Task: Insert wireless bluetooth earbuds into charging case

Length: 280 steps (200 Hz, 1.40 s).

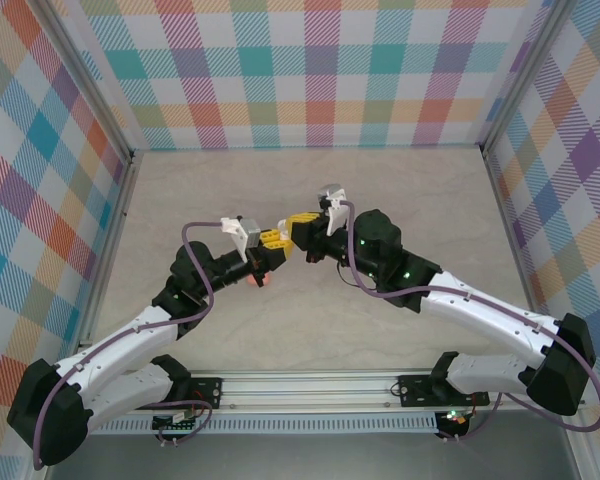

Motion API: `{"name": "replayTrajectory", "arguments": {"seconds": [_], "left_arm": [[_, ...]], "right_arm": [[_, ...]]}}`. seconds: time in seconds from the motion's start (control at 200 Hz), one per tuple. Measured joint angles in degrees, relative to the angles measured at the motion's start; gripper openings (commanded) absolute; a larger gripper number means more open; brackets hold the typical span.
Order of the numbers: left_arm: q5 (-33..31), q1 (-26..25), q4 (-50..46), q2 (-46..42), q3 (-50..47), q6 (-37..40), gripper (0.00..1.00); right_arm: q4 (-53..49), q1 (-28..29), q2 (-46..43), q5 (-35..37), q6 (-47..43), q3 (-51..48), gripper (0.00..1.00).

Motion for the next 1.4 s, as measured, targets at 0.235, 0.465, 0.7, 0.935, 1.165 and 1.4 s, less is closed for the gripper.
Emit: {"name": "replayTrajectory", "arguments": {"seconds": [0.235, 0.465, 0.7, 0.935, 1.165, 1.4], "left_arm": [[-0.42, 0.0, 1.05, 0.0, 0.0, -0.66, 0.0], [-1.05, -0.04, 1.86, -0.02, 0.0, -1.05, 0.0], [-1.46, -0.31, 3.32, 0.0, 0.0, -1.79, 0.0], [-2.16, -0.59, 3.85, 0.02, 0.0, -2.19, 0.0], [-2.95, -0.7, 3.89, 0.02, -0.02, -2.34, 0.0], [-3.45, -0.9, 3.85, 0.79, 0.0, -2.6, 0.0]], "right_arm": [[2.89, 0.0, -0.04, 0.68, 1.49, -0.94, 0.13], [6.23, 0.07, -0.04, 1.88, 2.54, -2.25, 0.13], [9.2, 0.07, -0.02, 2.8, 2.69, -2.78, 0.13], [11.17, 0.07, 1.05, 3.39, 2.45, -2.78, 0.13], [13.2, 0.07, 1.25, 3.41, 2.51, -3.89, 0.13], [14.49, 0.17, 0.72, 3.39, 2.54, -5.18, 0.13]]}}
